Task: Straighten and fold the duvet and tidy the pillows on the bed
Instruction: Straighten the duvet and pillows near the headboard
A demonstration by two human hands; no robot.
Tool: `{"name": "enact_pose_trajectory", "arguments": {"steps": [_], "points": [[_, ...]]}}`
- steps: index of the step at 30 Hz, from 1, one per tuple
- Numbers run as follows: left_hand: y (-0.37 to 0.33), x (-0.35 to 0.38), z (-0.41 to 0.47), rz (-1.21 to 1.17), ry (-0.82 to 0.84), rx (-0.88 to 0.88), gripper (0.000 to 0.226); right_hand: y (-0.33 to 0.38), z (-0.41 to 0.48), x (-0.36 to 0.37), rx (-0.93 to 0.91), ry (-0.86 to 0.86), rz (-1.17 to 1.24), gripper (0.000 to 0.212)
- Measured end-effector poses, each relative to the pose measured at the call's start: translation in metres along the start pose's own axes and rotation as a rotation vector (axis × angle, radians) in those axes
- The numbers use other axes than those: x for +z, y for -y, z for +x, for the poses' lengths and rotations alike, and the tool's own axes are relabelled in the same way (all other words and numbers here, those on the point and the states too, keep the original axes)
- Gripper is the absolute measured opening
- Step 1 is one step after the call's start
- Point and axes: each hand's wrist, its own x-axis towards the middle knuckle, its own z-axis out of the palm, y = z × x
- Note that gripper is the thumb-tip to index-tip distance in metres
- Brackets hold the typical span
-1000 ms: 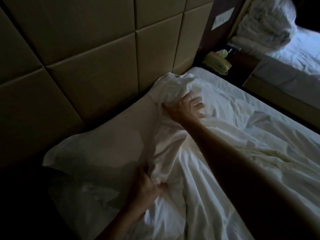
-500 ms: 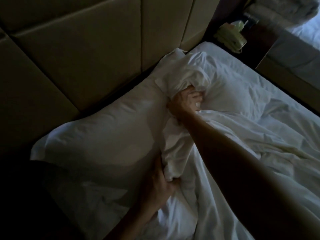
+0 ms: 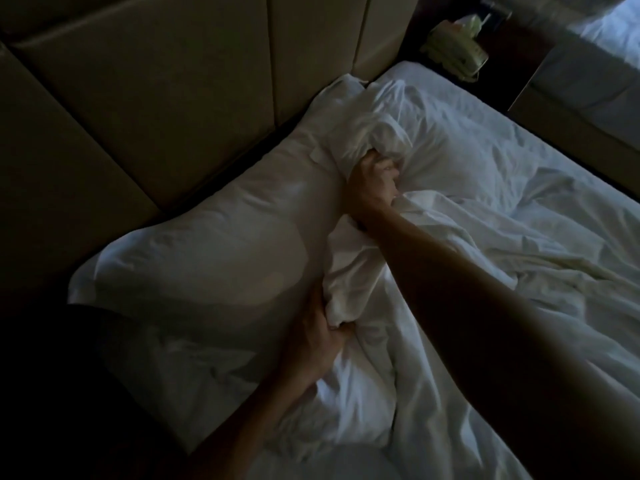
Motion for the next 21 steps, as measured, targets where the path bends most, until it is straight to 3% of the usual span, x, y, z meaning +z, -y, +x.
{"name": "enact_pose_trajectory", "arguments": {"steps": [4, 7, 9, 14, 21], "points": [[-0.009, 0.005, -0.003, -0.020, -0.059, 0.022, 0.065, -0.026, -0.009, -0.025, -0.124, 0.038, 0.123, 0.040], [-0.030, 0.006, -0.016, -0.036, -0.001, 0.096, 0.033, -0.054, -0.017, -0.059, -0.174, 0.073, 0.265, 0.054], [-0.056, 0.011, -0.029, 0.017, 0.045, 0.182, 0.028, -0.078, -0.021, -0.086, -0.195, 0.051, 0.293, 0.064], [-0.144, 0.050, -0.076, 0.236, 0.154, 0.475, 0.041, -0.180, -0.022, -0.143, -0.165, -0.115, 0.281, 0.055], [-0.243, 0.177, -0.179, 0.384, 0.291, 0.743, 0.063, -0.415, -0.071, -0.213, 0.123, -0.243, 0.438, 0.028]]}}
